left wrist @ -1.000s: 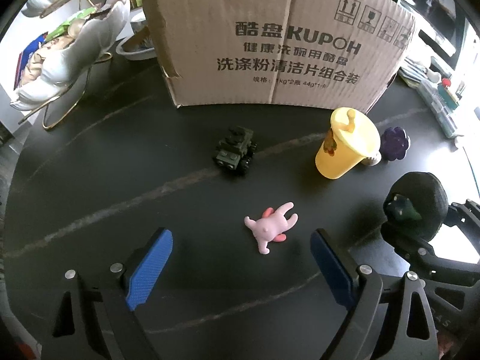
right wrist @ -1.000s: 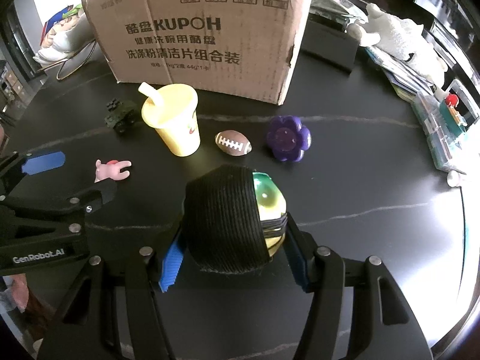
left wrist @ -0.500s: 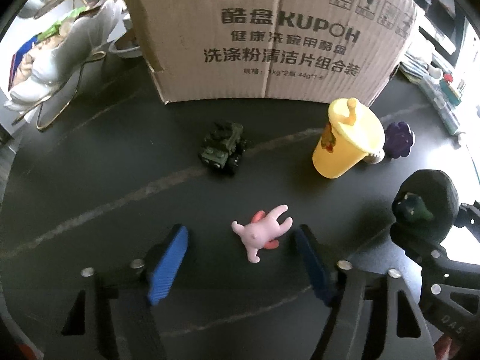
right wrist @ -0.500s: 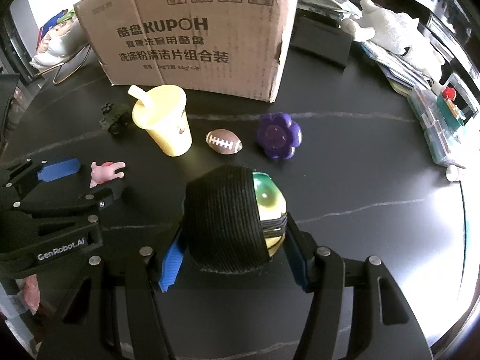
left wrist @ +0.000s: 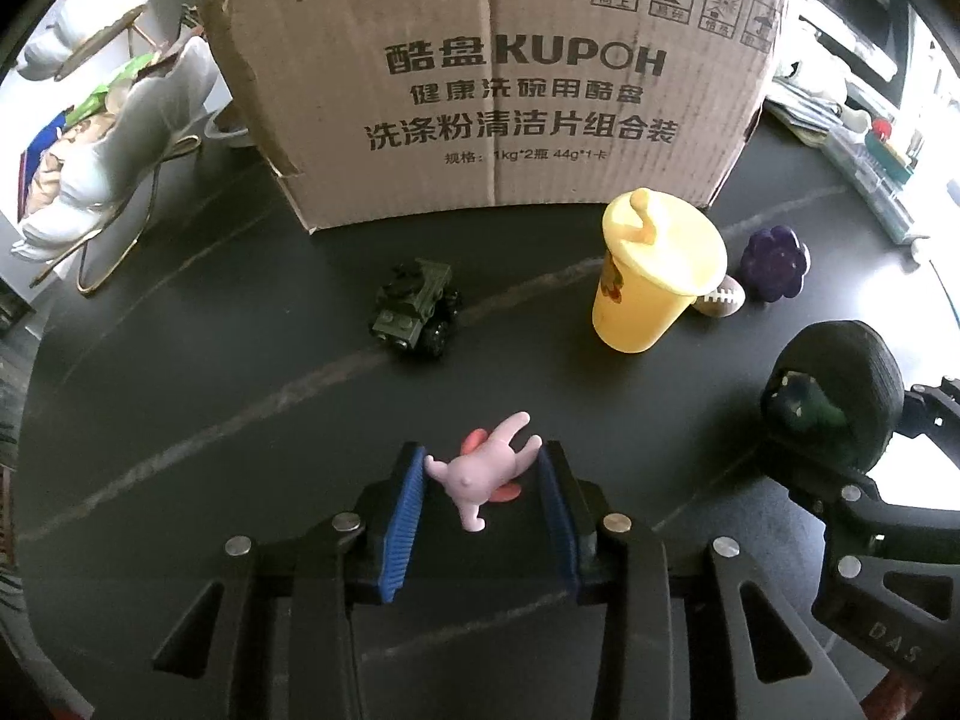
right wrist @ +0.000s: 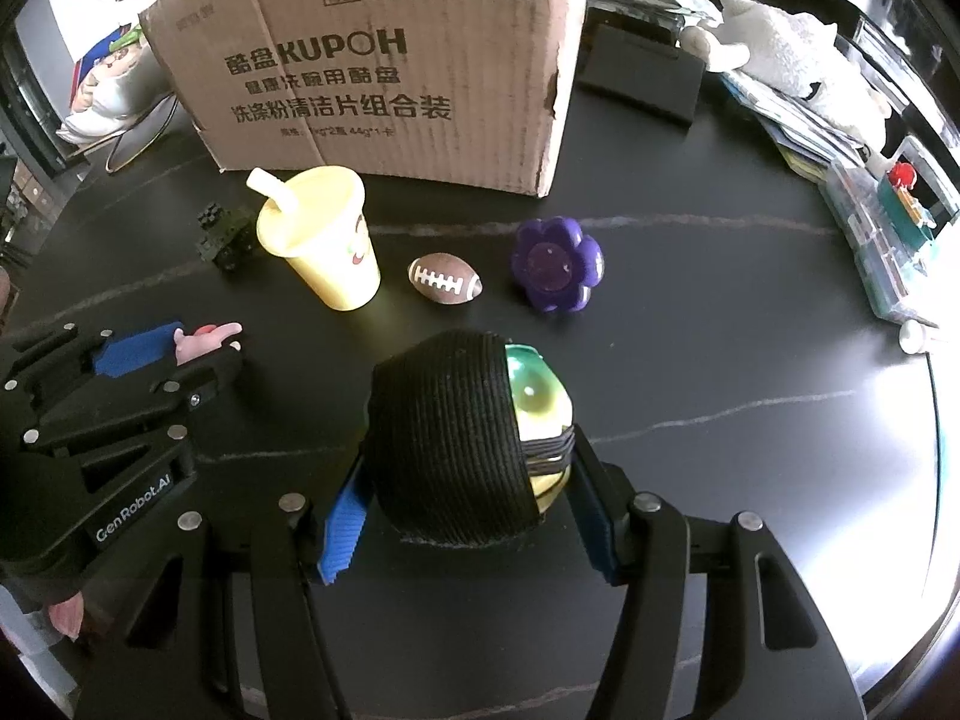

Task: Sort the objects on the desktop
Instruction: 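Lift the pink bunny and black knit ball and carry both toward the box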

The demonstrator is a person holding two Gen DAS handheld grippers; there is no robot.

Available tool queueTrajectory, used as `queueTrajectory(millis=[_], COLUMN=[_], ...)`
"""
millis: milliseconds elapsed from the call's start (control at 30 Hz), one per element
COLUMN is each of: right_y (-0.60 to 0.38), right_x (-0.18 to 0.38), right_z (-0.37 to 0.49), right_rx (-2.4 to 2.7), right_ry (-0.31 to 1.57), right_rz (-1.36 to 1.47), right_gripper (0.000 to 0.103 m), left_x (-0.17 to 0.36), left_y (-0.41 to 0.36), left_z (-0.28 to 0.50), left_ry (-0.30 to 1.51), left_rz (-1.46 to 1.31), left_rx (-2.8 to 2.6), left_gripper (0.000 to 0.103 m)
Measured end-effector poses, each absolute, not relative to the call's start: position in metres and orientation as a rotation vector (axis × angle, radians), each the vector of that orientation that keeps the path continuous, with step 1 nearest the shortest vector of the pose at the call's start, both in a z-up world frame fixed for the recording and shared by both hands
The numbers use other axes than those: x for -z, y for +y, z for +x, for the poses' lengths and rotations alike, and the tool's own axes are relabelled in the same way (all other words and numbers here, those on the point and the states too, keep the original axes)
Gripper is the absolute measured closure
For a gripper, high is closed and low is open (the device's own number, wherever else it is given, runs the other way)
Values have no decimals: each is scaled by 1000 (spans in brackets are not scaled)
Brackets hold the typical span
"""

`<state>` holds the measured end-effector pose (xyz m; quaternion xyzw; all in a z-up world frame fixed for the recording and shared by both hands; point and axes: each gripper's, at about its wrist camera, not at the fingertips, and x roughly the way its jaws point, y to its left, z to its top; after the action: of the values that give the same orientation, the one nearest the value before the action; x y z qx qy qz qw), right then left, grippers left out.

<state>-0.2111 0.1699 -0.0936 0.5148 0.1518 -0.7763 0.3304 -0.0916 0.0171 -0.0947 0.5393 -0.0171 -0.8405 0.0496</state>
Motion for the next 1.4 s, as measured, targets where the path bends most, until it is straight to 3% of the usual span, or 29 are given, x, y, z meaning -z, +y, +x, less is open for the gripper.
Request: queueTrajectory(millis=[133,900,1400], right_y=[170,168,169], right_x=[92,80,56], right_z=[-212,-201,-208], right_rx=[2036,2035,2077], right_ry=[389,367,369], right_rz=[1347,1332,1268], right_gripper=[46,46,46], left_x=[91,37,32], left_y=[19,26,-1], left_z=[-86,-83,-96], left_ry=[-34,19,25], left_rz=[1640,1539,1511], left_rx=[2565,2649,2644], left_gripper=[76,76,76])
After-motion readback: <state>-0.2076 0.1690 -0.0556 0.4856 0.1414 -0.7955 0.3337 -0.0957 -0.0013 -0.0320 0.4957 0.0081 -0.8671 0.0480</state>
